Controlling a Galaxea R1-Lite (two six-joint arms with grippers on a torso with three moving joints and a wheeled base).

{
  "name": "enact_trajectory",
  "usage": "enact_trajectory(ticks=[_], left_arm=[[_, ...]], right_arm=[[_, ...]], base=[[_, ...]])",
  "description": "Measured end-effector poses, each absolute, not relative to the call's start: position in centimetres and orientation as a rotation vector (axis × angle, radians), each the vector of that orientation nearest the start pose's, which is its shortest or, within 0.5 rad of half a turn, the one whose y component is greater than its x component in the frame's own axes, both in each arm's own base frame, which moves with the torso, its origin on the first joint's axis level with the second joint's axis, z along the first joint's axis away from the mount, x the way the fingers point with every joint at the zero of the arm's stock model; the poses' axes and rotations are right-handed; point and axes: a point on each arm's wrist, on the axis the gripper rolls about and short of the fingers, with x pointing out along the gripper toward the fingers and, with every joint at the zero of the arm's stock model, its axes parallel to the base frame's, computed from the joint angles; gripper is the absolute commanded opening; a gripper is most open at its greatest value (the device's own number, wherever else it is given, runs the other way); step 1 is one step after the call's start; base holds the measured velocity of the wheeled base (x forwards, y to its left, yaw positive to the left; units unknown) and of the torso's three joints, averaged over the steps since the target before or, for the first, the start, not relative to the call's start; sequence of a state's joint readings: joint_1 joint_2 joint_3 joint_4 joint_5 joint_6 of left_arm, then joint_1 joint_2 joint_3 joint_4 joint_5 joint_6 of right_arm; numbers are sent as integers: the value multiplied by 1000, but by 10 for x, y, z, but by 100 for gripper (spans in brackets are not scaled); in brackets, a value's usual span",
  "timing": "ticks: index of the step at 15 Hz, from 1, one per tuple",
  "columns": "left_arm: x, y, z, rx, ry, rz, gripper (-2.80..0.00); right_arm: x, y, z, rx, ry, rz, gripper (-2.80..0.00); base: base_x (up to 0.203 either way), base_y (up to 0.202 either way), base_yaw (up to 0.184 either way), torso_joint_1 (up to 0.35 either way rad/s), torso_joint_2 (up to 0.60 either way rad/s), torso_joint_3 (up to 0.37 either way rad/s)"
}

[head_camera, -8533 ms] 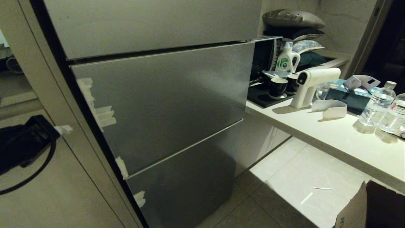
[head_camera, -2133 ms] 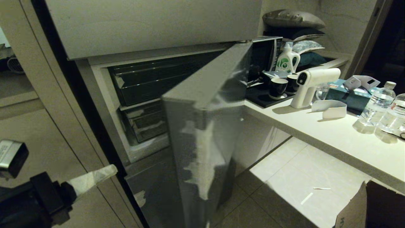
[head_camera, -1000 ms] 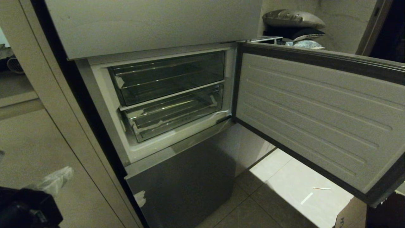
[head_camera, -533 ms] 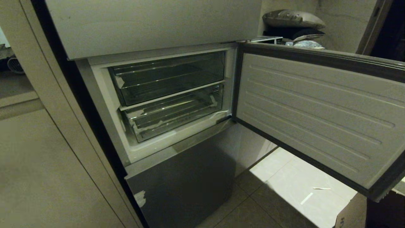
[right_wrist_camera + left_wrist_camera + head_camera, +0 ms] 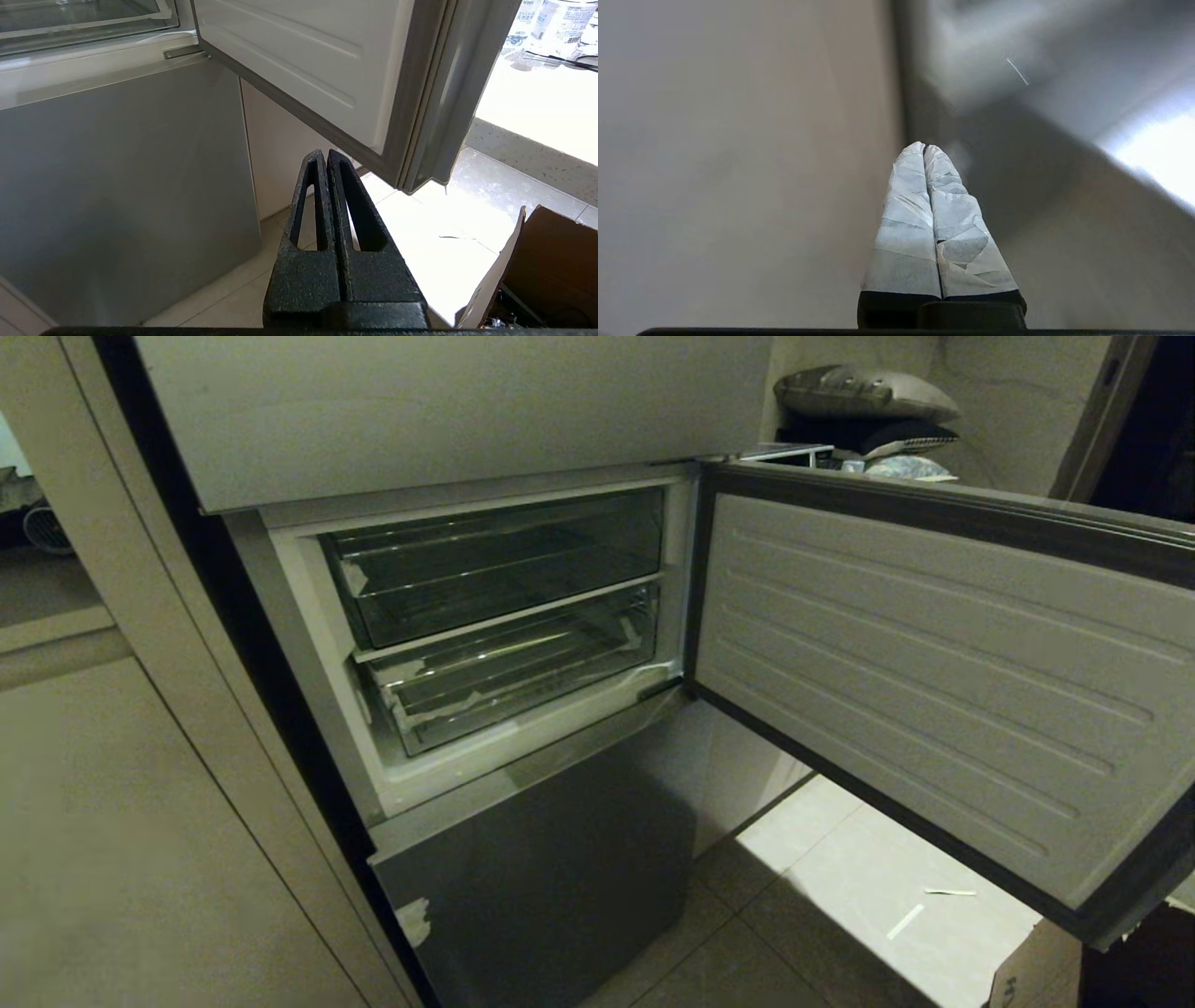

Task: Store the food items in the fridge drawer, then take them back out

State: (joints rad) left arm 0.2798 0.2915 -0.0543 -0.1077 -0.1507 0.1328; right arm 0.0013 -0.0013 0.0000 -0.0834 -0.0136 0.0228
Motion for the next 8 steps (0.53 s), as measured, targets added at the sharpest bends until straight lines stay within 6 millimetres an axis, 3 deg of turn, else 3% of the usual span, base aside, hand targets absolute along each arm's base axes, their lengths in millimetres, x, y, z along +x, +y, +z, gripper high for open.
enact_trajectory(ticks=[2,6,8], left_arm=[[1,-5,94,87,203,57,-280],[-4,-6,92,32,282,-123,-280],[-4,-4,94,48,280,-80,-280]], right_arm=[[-23,0,84,24,-85,-11,-280],[-23,0,84,24,-85,-11,-280],[-23,0,84,24,-85,-11,-280]], base=[[0,0,0,0,0,0],[0,0,0,0,0,0],[0,0,0,0,0,0]])
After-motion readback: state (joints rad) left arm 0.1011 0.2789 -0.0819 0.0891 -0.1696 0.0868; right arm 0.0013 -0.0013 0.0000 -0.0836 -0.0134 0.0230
